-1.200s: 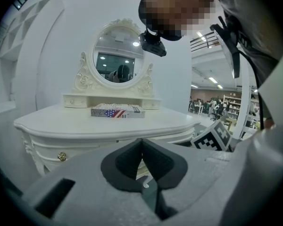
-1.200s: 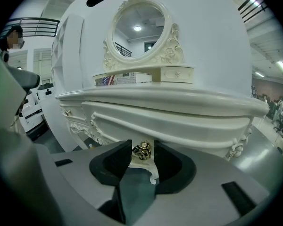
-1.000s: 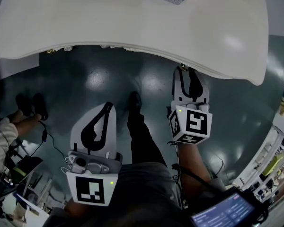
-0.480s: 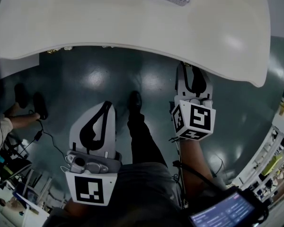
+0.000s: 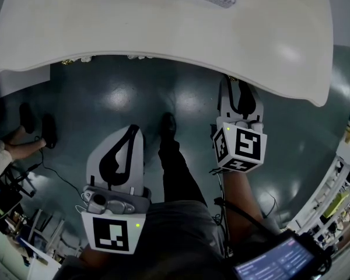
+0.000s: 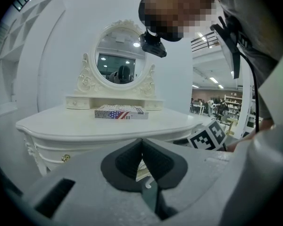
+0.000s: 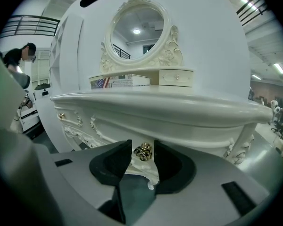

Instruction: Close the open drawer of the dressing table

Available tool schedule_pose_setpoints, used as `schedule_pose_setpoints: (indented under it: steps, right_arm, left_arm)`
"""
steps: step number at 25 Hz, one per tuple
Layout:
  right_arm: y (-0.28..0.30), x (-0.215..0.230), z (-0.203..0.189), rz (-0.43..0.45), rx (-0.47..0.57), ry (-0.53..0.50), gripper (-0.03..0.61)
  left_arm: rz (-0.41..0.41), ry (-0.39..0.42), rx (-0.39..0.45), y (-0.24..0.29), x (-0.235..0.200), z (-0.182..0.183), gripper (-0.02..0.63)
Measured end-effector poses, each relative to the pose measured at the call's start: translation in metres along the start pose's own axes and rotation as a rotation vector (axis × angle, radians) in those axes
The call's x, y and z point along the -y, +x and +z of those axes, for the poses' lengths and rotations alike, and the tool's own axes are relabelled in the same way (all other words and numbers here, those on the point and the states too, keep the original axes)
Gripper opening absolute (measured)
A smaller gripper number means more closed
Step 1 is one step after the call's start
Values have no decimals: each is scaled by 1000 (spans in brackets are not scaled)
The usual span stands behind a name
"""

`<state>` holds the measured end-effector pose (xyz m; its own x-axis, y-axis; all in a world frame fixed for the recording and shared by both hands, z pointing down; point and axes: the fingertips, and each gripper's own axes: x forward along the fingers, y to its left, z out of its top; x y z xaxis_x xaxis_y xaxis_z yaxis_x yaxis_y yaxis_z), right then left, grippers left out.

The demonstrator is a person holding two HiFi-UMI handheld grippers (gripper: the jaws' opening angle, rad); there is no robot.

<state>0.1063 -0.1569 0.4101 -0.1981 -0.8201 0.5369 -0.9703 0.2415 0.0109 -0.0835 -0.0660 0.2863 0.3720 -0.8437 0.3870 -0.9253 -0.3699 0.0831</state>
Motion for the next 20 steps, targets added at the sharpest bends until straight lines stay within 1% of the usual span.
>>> schedule_pose_setpoints:
  steps: [7,10,15,20]
  right_arm:
    - [-28,-18,-9,6,-2,19,133]
    - [-52,-30,-3,4,23,28,133]
    - [-108,-54,33,1,110,42,133]
    - [-180,-80,79,-5,228,38,133]
  left_arm:
    - [-31,27,45,-7,4,8,15]
    - [-58,42,82,-16,10,18,15]
    - [-109,80,152,-46,23,47,15]
    - [-143,109,242,-90,31,84,15]
